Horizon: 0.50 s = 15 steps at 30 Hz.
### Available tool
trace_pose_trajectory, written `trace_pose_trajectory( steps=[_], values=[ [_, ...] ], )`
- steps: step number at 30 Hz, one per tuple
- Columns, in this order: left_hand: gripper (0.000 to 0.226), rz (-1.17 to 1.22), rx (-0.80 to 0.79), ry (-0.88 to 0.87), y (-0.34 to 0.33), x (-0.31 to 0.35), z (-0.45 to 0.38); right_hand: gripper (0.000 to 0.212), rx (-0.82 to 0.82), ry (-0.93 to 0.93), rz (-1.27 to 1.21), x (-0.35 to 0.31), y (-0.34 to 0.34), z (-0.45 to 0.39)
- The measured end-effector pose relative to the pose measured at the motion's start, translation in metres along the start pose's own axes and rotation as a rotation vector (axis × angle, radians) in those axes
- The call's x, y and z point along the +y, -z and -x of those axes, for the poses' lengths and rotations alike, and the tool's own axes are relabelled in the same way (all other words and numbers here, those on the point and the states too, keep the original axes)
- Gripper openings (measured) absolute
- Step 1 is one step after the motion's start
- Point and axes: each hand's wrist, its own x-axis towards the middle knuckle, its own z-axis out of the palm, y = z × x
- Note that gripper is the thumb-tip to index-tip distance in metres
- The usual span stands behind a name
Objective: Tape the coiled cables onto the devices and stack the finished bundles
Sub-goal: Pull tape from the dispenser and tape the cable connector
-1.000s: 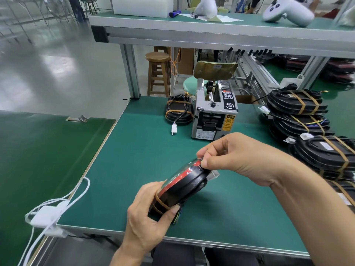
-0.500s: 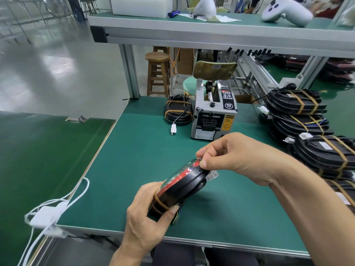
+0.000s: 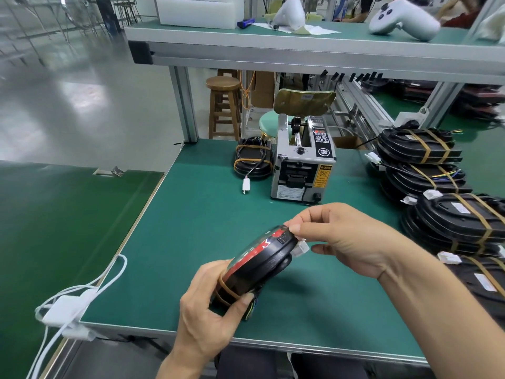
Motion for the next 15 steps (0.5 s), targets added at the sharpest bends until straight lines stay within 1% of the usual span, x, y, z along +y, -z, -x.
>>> trace_pose_trajectory(
  steps=[3,5,10,13,15],
  values=[
    [0.042,-0.001,-0.001,0.003,-0.001,-0.001,0.0,0.024,0.017,0.003,-0.052,0.002,-0.005,0.002],
    [0.042,-0.005,-0.004,0.002,0.0,-0.003,0.001,0.029,0.059,0.043,-0.054,0.007,-0.011,0.003],
    [0.041,-0.01,-0.005,0.003,-0.001,-0.002,0.001,0.01,0.131,0.093,-0.07,0.012,-0.019,0.004],
    [0.041,-0.014,0.002,-0.003,0.0,-0.002,0.001,0.012,0.185,0.092,-0.103,0.015,-0.021,0.004],
    [0.041,-0.016,0.001,0.004,0.0,-0.002,0.001,0.02,0.191,0.089,-0.113,0.017,-0.025,0.006]
  ],
)
